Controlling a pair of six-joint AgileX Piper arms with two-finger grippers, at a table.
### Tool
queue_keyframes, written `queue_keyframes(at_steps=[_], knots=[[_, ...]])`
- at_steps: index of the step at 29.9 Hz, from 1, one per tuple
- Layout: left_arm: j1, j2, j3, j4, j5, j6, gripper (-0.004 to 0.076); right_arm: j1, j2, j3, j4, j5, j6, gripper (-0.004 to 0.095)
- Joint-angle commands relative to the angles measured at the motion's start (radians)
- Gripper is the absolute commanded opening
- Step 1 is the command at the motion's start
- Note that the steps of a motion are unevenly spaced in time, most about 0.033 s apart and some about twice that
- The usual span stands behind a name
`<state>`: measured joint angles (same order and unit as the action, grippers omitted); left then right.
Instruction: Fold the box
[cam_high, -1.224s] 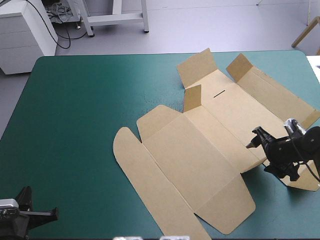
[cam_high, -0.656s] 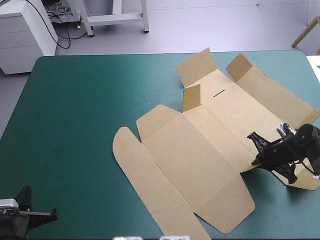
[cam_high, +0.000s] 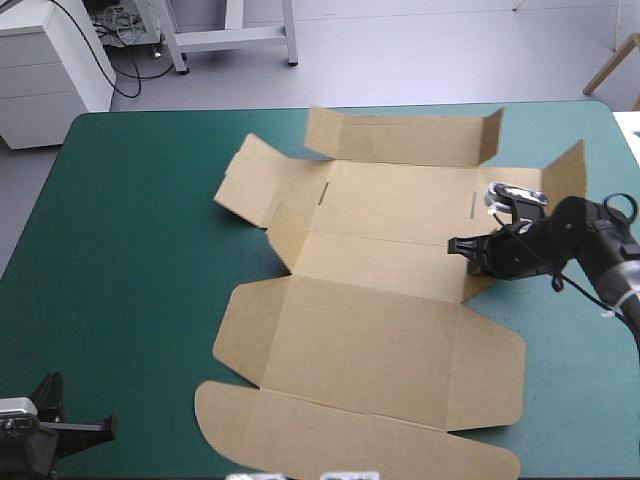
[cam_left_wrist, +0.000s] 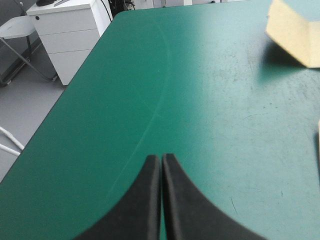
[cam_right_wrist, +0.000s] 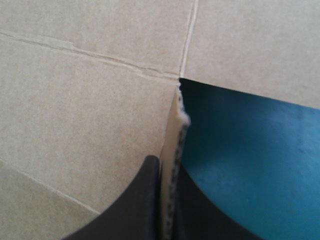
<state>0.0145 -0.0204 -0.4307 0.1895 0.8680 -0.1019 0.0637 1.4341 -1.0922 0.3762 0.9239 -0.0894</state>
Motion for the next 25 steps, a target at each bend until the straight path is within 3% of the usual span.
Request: queue_keyframes(at_steps=[1, 5, 10, 19, 25], knots=[[-0.005, -0.006, -0.020, 0.002, -0.075, -0.002, -0.0010, 0.085, 0.061, -0.117, -0.023, -0.035, -0.107, -0.0013], [-0.005, -0.006, -0.020, 0.002, -0.075, -0.002, -0.0010, 0.142, 0.165, -0.251, -0.079, -0.031, -0.180, -0.0014], [-0.005, -0.006, -0.020, 0.002, -0.075, -0.002, -0.0010, 0.173, 0.302, -0.442, -0.084, 0.049, -0.475, -0.0014], [-0.005, -0.006, -0.020, 0.000, -0.075, -0.002, -0.0010, 0.280, 0.470, -0.752, -0.092, 0.161, -0.880, -0.0020], [-0.005, -0.006, -0.020, 0.000, -0.075, -0.002, -0.0010, 0.364, 0.549, -0.861, -0.201, 0.157, -1.034, -0.0020]])
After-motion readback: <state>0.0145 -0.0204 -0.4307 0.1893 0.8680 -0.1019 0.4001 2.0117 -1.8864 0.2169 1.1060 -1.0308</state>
